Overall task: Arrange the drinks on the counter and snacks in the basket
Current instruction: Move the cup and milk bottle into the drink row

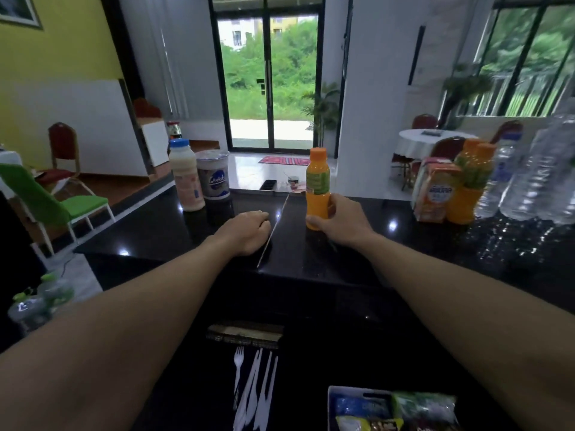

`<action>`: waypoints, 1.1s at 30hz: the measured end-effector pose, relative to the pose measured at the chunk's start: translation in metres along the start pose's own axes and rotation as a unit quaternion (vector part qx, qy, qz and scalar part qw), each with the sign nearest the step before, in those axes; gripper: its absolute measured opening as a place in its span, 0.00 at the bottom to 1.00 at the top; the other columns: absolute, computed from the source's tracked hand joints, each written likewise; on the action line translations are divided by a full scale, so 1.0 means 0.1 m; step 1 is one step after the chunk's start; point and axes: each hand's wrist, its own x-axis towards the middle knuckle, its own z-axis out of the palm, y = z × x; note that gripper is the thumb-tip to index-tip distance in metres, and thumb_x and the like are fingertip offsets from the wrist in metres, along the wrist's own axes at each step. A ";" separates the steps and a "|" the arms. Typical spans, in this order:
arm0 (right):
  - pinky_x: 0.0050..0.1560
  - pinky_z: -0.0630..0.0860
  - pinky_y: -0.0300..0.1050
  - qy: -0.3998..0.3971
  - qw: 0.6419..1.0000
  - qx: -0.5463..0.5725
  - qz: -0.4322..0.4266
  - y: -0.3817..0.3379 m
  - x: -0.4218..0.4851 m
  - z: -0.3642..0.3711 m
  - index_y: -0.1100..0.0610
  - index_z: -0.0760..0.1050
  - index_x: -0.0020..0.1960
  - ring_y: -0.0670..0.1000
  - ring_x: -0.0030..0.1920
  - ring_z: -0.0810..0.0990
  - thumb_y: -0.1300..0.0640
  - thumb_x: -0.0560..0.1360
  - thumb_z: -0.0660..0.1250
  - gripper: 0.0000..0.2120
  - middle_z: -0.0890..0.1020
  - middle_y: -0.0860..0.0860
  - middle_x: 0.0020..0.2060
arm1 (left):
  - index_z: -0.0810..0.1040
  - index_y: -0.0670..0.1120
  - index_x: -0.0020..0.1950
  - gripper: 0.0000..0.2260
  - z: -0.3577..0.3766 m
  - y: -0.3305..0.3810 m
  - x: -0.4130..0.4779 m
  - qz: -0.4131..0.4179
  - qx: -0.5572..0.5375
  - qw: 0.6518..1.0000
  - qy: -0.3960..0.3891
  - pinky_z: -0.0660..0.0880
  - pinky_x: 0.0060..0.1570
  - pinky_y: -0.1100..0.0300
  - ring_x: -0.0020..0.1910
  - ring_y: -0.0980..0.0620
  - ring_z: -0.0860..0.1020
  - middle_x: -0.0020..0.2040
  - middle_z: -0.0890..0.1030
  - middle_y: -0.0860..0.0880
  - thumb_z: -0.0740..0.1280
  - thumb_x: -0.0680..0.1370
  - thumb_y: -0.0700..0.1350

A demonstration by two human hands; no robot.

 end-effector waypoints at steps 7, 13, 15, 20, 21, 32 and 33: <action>0.51 0.77 0.47 0.061 0.997 -0.018 0.032 0.58 -0.42 -0.65 0.54 0.76 0.62 0.50 0.50 0.80 0.42 0.71 0.76 0.26 0.81 0.50 0.52 | 0.72 0.40 0.69 0.19 0.25 0.77 0.25 0.064 -0.029 0.997 -0.026 0.65 0.68 0.52 0.70 0.44 0.70 0.71 0.73 0.43 0.52 0.84 0.49; 0.44 0.74 0.42 0.126 0.988 -0.045 0.071 1.06 -0.70 -1.23 0.51 0.75 0.51 0.48 0.45 0.80 0.43 0.69 0.78 0.20 0.80 0.46 0.43 | 0.67 0.43 0.77 0.22 0.45 1.41 0.50 0.104 -0.033 0.993 -0.045 0.59 0.74 0.54 0.76 0.47 0.64 0.77 0.67 0.46 0.53 0.84 0.48; 0.44 0.74 0.42 0.149 0.984 -0.048 0.087 1.20 -0.77 -1.37 0.51 0.75 0.52 0.48 0.44 0.80 0.42 0.67 0.79 0.22 0.80 0.46 0.44 | 0.68 0.42 0.75 0.21 0.50 1.57 0.58 0.115 -0.038 0.991 -0.052 0.61 0.74 0.52 0.75 0.46 0.66 0.76 0.69 0.45 0.53 0.83 0.48; 0.48 0.73 0.41 0.184 0.973 -0.029 0.139 1.51 -0.86 -1.58 0.55 0.76 0.62 0.49 0.49 0.79 0.41 0.66 0.80 0.31 0.81 0.47 0.50 | 0.70 0.44 0.73 0.20 0.65 1.84 0.73 0.136 -0.059 0.987 -0.057 0.63 0.72 0.50 0.73 0.46 0.68 0.74 0.72 0.46 0.54 0.83 0.47; 0.48 0.73 0.41 0.192 0.970 -0.023 0.149 1.55 -0.84 -1.60 0.55 0.76 0.61 0.49 0.49 0.80 0.42 0.65 0.80 0.31 0.81 0.48 0.50 | 0.74 0.44 0.69 0.18 0.69 1.86 0.75 0.142 -0.058 0.987 -0.049 0.65 0.70 0.50 0.70 0.46 0.70 0.70 0.74 0.46 0.54 0.82 0.46; 0.49 0.74 0.45 0.255 0.944 0.032 0.207 1.65 -0.72 -1.55 0.51 0.70 0.57 0.49 0.49 0.76 0.43 0.65 0.81 0.29 0.76 0.46 0.49 | 0.60 0.46 0.80 0.25 0.85 1.79 0.90 0.136 -0.010 0.990 -0.034 0.54 0.74 0.54 0.79 0.51 0.57 0.80 0.60 0.49 0.51 0.84 0.52; 0.50 0.75 0.45 0.254 0.945 0.034 0.205 1.65 -0.72 -1.56 0.53 0.71 0.59 0.49 0.50 0.77 0.43 0.66 0.81 0.30 0.76 0.46 0.50 | 0.59 0.46 0.81 0.25 0.85 1.79 0.90 0.134 -0.004 0.990 -0.038 0.53 0.75 0.54 0.79 0.51 0.56 0.81 0.58 0.49 0.50 0.84 0.52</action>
